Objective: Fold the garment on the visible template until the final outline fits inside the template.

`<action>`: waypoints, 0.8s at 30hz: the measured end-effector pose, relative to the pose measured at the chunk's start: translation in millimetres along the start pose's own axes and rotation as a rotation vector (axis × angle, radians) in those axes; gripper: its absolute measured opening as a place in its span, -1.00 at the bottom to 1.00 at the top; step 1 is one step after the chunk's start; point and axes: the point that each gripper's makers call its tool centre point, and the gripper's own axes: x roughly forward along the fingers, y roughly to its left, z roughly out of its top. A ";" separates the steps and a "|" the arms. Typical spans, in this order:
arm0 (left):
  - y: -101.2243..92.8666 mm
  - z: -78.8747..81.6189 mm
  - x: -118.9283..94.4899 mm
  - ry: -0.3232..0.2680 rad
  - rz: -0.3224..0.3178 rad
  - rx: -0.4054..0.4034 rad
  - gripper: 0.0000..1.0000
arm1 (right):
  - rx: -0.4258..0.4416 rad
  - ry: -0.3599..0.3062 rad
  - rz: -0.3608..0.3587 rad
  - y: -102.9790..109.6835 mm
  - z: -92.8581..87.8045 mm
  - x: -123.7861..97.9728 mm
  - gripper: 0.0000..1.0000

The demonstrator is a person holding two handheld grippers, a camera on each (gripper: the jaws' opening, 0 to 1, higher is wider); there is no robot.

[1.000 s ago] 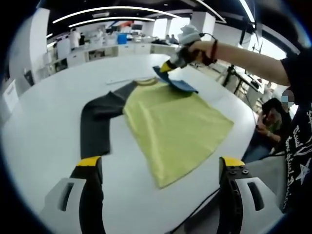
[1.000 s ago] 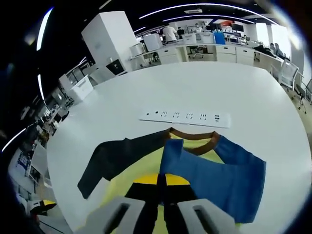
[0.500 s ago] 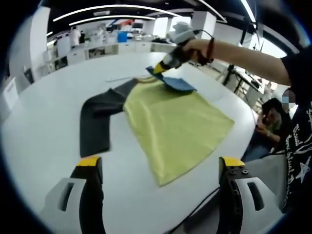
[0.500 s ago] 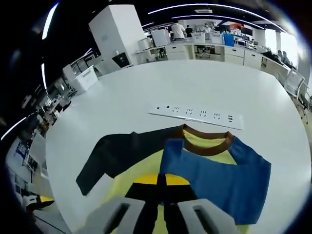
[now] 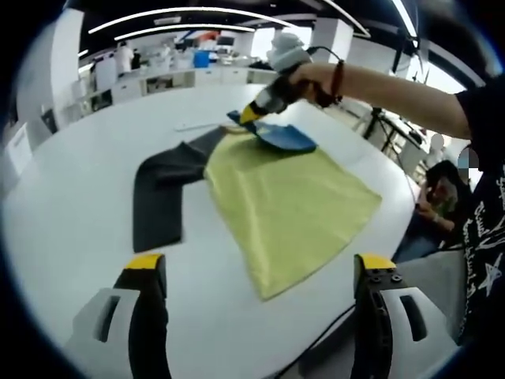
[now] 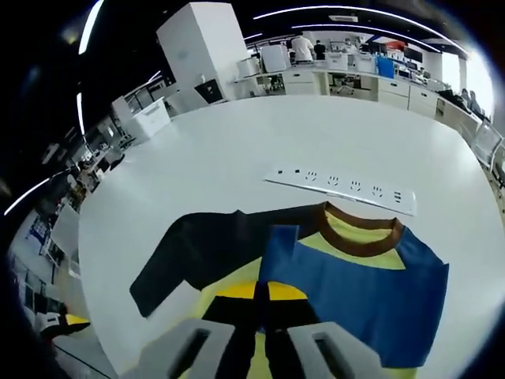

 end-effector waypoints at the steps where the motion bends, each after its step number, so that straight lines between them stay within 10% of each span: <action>1: 0.1 -0.4 0.0 0.000 0.000 -0.001 0.90 | -0.001 -0.001 0.002 1.9 0.1 0.4 -1.00; 24: 12.2 -9.1 3.1 0.004 0.009 -0.025 0.88 | -0.041 0.101 0.004 10.0 -29.9 55.2 -1.00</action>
